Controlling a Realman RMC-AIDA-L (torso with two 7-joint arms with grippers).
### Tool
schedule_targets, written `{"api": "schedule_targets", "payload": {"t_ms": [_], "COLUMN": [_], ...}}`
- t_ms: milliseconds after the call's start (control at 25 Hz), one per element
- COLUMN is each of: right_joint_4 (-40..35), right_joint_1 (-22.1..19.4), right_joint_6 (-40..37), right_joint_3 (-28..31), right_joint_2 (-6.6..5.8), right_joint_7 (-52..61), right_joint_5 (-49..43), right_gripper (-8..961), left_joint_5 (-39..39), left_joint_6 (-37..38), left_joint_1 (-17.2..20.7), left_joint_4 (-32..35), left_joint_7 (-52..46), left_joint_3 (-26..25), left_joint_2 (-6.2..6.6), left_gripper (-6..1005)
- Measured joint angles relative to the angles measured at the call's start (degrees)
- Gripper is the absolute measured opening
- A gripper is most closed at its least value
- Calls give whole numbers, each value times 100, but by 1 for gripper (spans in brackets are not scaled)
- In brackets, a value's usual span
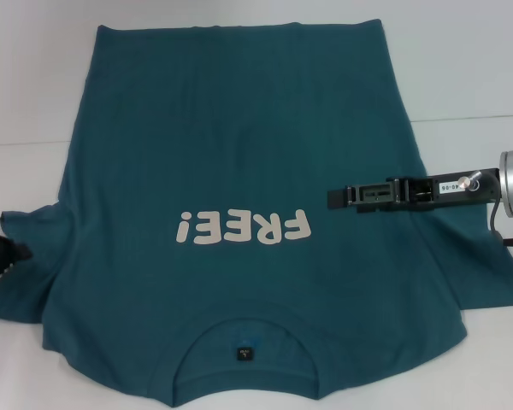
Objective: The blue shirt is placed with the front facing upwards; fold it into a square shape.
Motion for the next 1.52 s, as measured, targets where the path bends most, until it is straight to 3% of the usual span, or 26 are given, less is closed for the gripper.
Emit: {"api": "schedule_targets", "payload": {"t_ms": [280, 840, 1280, 1520], "right_joint_4": [0, 9, 9, 9], "right_joint_1": [-13, 10, 57, 56], "right_joint_6": [-5, 11, 23, 23], "right_joint_3": [0, 0, 1, 0], "right_joint_2": [0, 16, 29, 27], "right_joint_7": [0, 23, 24, 26], "right_joint_5": [-6, 0, 0, 0], "right_gripper": [925, 925, 925, 924], "left_joint_5": [28, 43, 46, 48], "left_joint_6": [80, 89, 135, 269], "left_joint_1": [-128, -219, -45, 189], "left_joint_4": [1, 26, 254, 422], "left_joint_7": [-13, -29, 187, 97], "left_joint_3": [-209, -365, -288, -316], "left_joint_2": [131, 257, 205, 128], "left_gripper": [42, 52, 62, 203]}}
